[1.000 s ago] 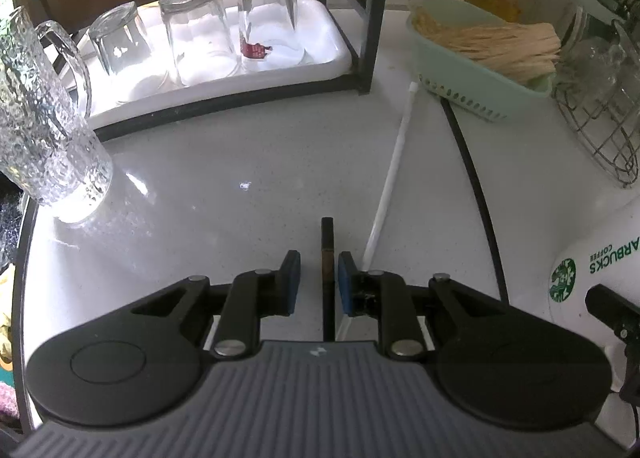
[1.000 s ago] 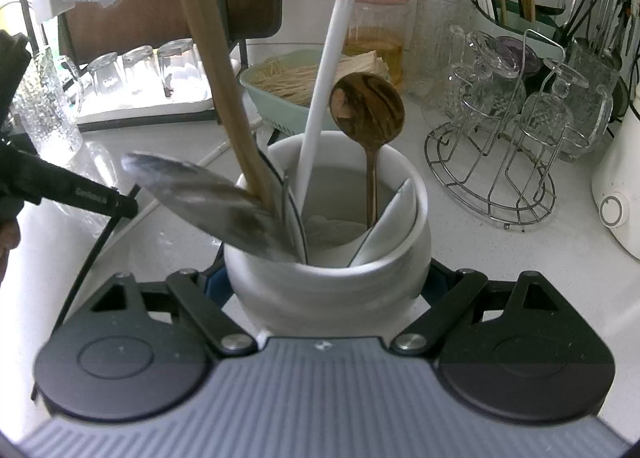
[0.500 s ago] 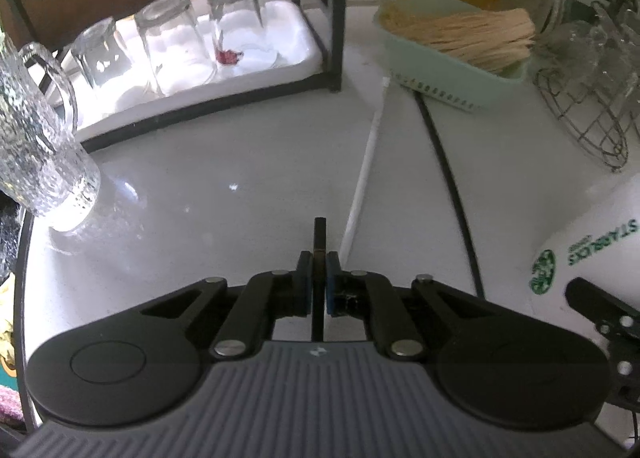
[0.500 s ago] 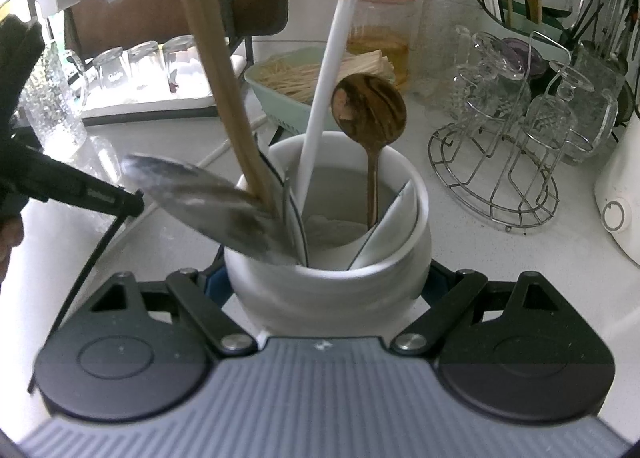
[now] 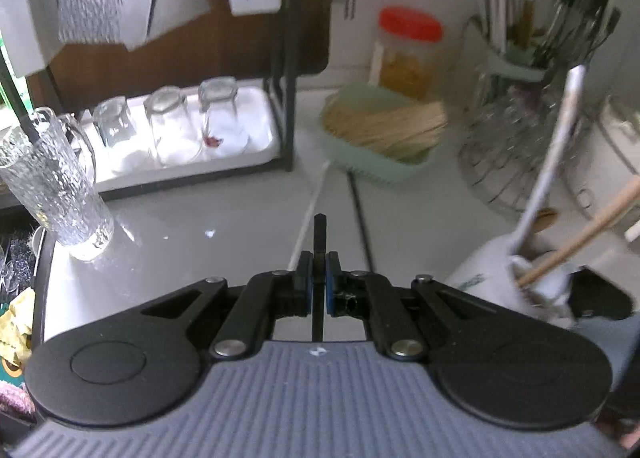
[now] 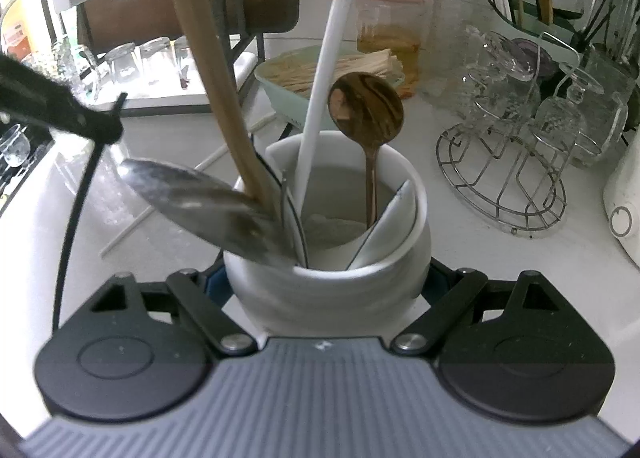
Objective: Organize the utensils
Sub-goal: 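Lift the black chopstick upright with the left tool over the mug, then lower the black chopstick into the white mug and open the left tool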
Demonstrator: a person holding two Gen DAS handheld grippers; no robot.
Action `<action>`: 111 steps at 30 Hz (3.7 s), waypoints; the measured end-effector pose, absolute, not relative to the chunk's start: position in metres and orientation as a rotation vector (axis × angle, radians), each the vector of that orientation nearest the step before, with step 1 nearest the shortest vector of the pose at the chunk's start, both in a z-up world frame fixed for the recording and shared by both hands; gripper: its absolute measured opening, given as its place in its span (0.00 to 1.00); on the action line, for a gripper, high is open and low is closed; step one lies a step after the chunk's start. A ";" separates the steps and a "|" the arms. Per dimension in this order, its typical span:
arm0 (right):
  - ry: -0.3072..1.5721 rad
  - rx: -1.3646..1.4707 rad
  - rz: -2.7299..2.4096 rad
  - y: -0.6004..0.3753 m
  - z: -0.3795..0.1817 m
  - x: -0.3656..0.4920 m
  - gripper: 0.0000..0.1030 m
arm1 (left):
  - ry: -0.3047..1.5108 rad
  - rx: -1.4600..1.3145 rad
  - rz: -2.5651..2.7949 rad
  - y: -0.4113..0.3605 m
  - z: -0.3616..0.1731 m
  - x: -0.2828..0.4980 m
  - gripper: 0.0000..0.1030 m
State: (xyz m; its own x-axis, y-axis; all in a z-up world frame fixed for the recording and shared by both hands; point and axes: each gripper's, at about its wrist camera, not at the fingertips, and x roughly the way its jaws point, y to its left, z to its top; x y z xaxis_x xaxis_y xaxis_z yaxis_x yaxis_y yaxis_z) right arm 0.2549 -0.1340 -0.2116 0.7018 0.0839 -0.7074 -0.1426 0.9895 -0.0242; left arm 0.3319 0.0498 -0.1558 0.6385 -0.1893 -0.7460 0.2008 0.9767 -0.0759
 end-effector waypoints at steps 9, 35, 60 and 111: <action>0.772 -0.093 0.167 -0.138 -0.212 0.252 0.89 | 0.786 -0.041 -0.253 0.033 -0.117 0.289 0.07; 0.771 -0.078 0.165 -0.139 -0.213 0.253 0.89 | 0.573 -0.031 -0.310 0.015 -0.023 0.254 0.06; 0.764 -0.042 0.162 -0.142 -0.212 0.252 0.89 | 0.315 0.031 -0.485 -0.053 0.049 0.280 0.06; 0.781 -0.062 0.209 -0.148 -0.212 0.258 0.89 | 0.991 0.125 -0.635 -0.085 -0.036 0.320 0.12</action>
